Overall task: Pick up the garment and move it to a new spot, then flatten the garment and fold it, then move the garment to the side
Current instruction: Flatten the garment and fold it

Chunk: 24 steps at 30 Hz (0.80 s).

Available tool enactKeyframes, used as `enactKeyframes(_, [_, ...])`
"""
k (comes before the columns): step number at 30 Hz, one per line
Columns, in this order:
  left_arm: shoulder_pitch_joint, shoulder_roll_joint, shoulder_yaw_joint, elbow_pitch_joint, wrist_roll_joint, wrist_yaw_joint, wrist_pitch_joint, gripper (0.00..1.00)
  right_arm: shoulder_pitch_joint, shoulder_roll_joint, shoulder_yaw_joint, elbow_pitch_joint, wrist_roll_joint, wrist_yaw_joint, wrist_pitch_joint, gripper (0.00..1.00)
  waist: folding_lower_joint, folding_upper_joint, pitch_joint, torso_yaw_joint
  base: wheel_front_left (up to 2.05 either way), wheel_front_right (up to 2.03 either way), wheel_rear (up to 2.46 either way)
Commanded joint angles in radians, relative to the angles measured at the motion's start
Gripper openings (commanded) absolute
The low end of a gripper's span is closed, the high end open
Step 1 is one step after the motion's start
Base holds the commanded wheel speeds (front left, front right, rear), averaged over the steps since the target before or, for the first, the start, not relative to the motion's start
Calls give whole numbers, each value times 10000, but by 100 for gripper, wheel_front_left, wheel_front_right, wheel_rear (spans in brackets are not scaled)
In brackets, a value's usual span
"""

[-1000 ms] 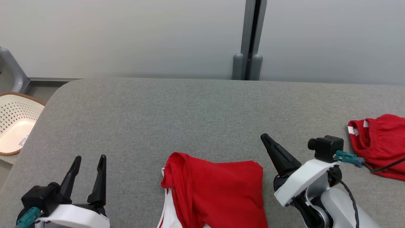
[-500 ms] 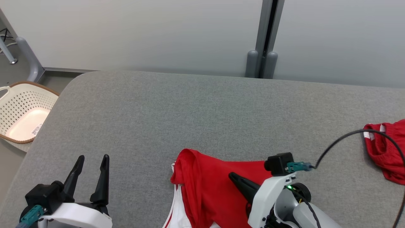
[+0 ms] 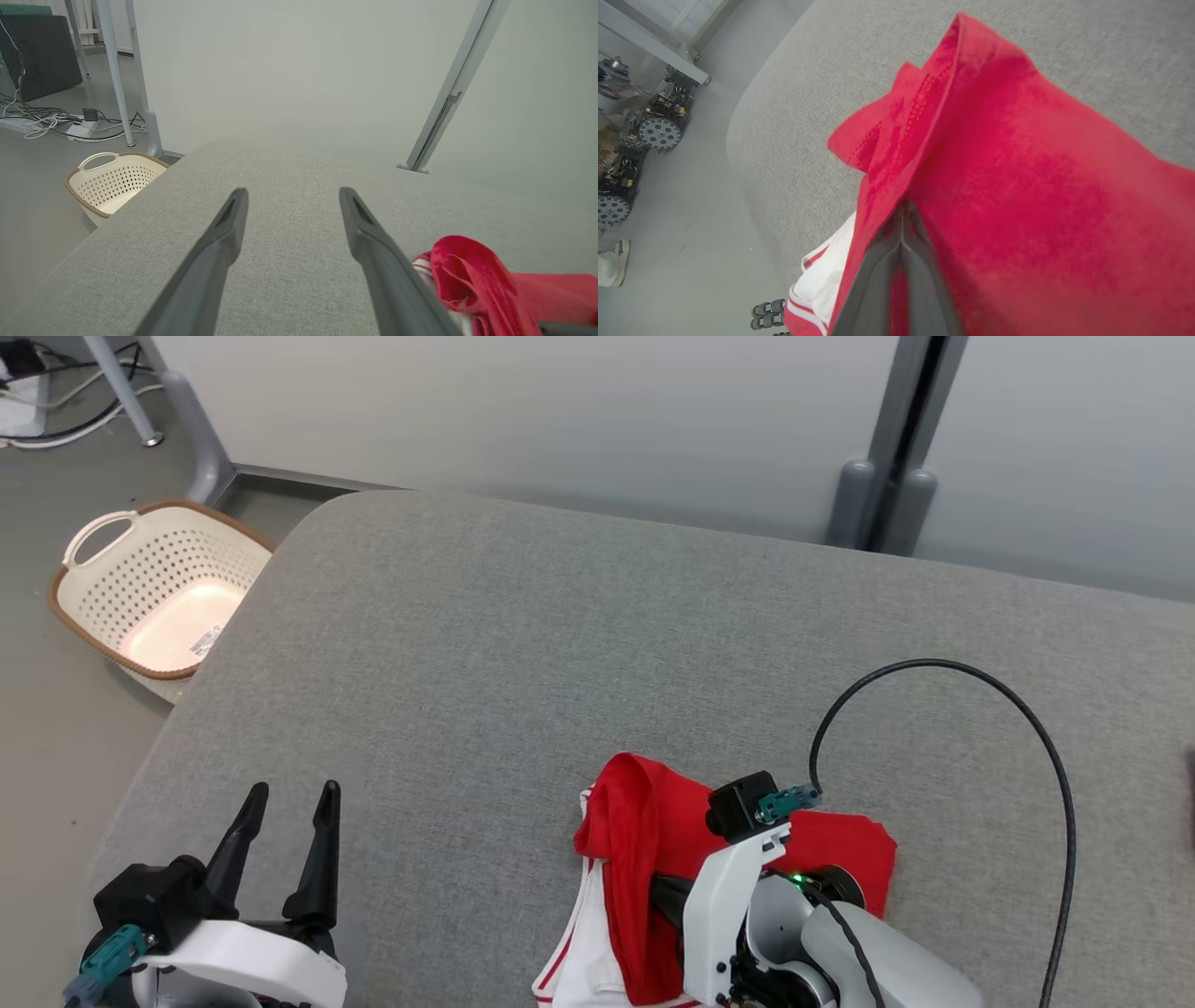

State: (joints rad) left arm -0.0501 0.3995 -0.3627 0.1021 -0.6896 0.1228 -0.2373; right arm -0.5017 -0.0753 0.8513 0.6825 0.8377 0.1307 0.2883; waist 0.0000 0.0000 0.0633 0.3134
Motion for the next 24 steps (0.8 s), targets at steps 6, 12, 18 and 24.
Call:
enactKeyframes(6, [-402, -39, -10, 273, -27, -210, -80, 100, -710, 199, 1026, 480, 899, 0, -487, 0, 0, 0, 420, 519, 0, 0, 0])
enactKeyframes(12, [-622, -80, -3, 500, 14, -297, -111, 100, -1248, 235, 2209, -252, 2090, 0, -1207, 0, 0, 0, 533, 433, 0, 0, 0])
enactKeyframes(18, [-612, -14, 95, 600, 23, -320, -166, 100, -1782, 233, 2896, -677, 2591, 0, -2052, 0, 0, 0, 426, 29, 0, 0, 0])
enactKeyframes(24, [-403, 64, 200, 587, 12, -326, -205, 100, -2322, -499, 3194, -1001, 2527, 0, -2994, 0, 0, 0, 151, -653, 0, 0, 0])
